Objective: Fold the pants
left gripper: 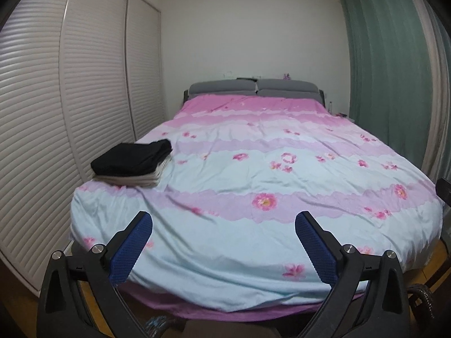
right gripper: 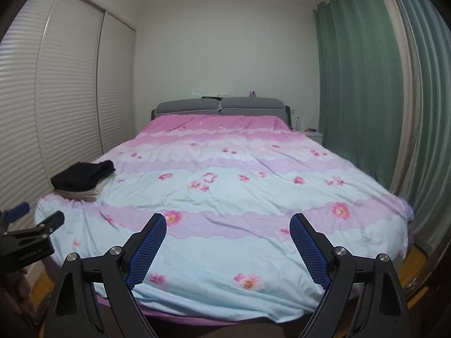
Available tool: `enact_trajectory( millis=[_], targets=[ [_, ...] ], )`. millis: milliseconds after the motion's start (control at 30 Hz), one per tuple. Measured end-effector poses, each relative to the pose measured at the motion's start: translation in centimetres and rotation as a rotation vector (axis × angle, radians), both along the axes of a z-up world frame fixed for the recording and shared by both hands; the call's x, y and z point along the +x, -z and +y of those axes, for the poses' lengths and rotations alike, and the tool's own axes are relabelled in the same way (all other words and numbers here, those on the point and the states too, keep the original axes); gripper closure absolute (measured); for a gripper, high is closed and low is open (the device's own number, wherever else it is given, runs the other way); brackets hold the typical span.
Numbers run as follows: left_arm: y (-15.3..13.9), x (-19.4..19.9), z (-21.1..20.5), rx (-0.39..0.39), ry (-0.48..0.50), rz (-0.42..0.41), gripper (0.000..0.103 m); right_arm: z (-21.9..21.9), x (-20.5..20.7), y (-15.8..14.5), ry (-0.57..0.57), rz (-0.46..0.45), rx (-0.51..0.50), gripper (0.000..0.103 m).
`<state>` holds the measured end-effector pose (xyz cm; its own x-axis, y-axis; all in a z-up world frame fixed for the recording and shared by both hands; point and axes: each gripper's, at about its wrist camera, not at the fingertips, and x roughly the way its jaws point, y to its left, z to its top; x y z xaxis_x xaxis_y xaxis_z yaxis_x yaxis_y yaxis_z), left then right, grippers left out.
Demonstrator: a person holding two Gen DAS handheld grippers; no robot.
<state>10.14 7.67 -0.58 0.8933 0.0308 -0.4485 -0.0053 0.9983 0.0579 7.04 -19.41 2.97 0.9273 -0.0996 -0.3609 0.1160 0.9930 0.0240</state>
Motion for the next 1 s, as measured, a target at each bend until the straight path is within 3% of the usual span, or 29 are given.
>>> enact_trajectory(
  millis=[233, 1000],
  targets=[
    [-0.7, -0.5, 1.5, -0.022, -0.039, -0.006, 0.0, -0.3, 0.0, -0.3, -0.004, 0.007, 0.019, 0.013],
    [-0.2, -1.2, 0.2, -0.002, 0.004, 0.016, 0.0, -0.3, -0.7, -1.0, 0.004, -0.015, 0.008, 0.013]
  ],
)
